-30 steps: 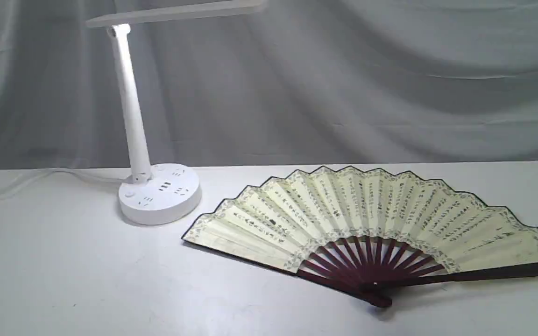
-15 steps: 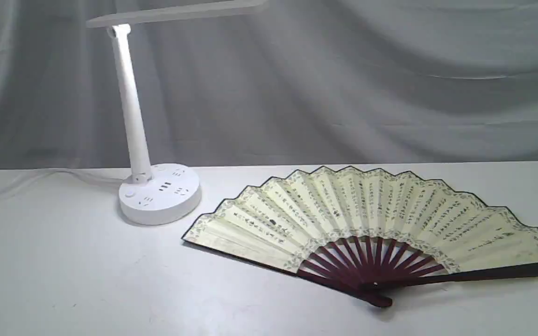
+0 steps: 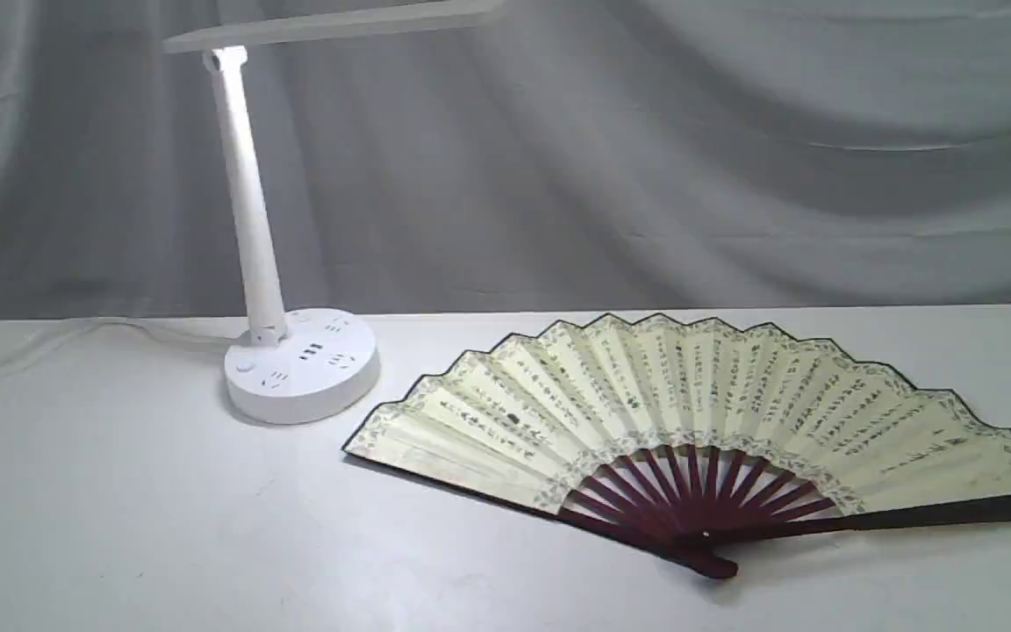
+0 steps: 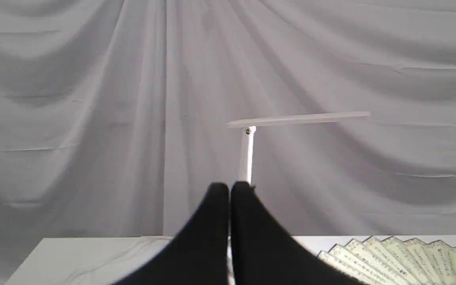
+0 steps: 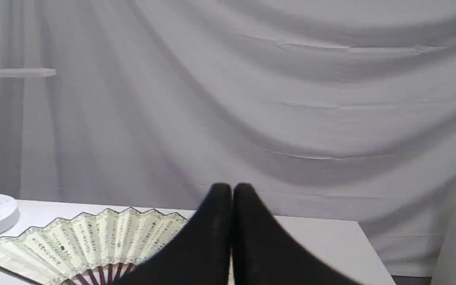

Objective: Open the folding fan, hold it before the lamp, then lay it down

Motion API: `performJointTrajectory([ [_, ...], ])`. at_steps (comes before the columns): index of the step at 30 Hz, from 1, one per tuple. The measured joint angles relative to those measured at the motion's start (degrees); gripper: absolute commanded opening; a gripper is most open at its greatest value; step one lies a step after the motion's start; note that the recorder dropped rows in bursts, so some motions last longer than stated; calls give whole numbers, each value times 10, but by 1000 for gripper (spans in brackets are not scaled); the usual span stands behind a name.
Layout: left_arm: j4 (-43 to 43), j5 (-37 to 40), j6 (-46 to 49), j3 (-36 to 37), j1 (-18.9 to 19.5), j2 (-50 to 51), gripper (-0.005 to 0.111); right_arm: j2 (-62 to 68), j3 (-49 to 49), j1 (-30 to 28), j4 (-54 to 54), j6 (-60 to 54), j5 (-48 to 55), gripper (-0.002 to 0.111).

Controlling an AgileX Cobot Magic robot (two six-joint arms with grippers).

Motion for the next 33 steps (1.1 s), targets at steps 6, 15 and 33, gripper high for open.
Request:
performJointTrajectory([
  [6, 1, 11, 0, 12, 0, -2, 0, -2, 14, 0, 0, -23, 27, 0],
  [15, 1, -126, 0, 139, 0, -1, 0, -2, 142, 0, 5, -26, -108, 0],
  [33, 1, -473, -3, 489, 0, 1, 0, 1, 458, 0, 35, -26, -443, 0],
])
